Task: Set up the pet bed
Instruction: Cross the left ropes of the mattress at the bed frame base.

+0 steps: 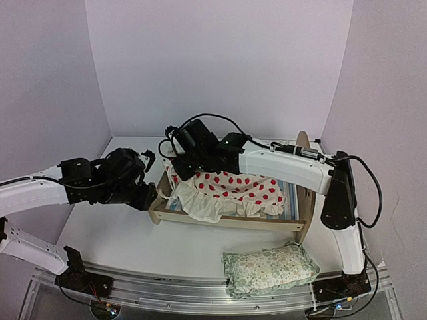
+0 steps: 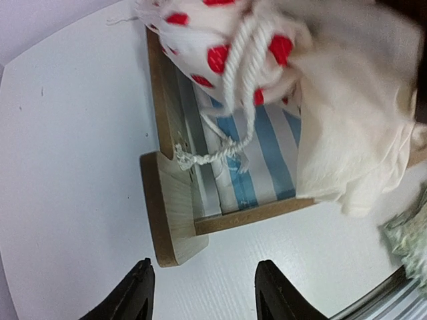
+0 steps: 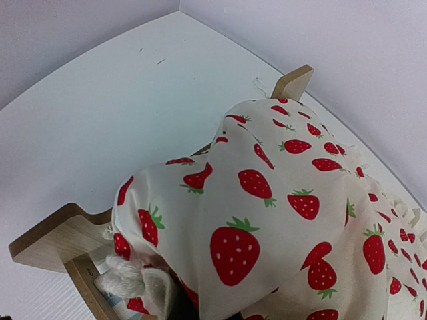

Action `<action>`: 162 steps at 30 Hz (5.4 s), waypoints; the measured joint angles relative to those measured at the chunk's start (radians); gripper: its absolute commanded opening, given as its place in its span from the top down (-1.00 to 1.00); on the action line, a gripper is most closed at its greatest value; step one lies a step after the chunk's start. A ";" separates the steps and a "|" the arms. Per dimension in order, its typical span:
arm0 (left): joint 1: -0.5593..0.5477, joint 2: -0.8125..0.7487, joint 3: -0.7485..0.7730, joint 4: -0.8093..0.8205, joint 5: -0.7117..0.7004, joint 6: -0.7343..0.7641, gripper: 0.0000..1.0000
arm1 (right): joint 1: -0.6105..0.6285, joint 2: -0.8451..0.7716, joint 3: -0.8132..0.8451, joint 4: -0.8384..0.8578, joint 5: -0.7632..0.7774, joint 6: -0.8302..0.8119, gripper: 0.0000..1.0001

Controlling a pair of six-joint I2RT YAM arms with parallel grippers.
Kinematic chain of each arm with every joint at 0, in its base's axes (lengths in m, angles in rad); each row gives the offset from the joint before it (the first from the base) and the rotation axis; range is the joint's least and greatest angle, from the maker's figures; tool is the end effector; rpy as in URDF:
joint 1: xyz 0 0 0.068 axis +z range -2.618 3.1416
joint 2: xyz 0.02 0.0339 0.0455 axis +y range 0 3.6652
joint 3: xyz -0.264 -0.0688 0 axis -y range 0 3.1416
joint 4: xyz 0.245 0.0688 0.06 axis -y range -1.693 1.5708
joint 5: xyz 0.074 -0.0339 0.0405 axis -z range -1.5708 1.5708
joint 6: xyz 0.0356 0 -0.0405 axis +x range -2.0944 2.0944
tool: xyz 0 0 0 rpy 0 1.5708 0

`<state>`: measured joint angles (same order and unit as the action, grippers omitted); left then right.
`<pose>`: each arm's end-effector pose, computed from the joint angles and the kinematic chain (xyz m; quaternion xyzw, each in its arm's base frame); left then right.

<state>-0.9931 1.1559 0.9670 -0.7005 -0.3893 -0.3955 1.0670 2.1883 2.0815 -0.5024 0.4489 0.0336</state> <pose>0.1385 -0.1877 0.2850 0.2104 0.9028 -0.0697 0.3686 0.2597 0.4390 0.3016 -0.3375 0.8024 0.0676 0.4875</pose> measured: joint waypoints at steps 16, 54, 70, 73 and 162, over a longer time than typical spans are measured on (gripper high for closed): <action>-0.015 0.156 -0.187 0.580 0.025 0.389 0.06 | -0.034 -0.003 -0.006 0.000 0.010 -0.011 1.00; 0.058 0.363 -0.200 0.690 -0.109 0.389 -0.09 | -0.050 -0.116 -0.107 0.016 -0.003 -0.020 1.00; 0.061 0.581 -0.092 0.885 -0.209 0.432 0.99 | -0.063 -0.137 -0.175 0.024 -0.023 -0.013 1.00; 0.060 0.606 -0.065 0.885 -0.246 0.428 1.00 | -0.069 -0.154 -0.194 0.027 -0.028 -0.011 1.00; 0.191 0.284 -0.276 0.970 0.129 0.603 -0.06 | -0.080 -0.116 -0.238 0.043 -0.259 0.083 1.00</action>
<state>-0.8026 1.4394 0.6912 0.2696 -0.2606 0.2078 0.9867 2.0724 1.8435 -0.4599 0.1903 0.1165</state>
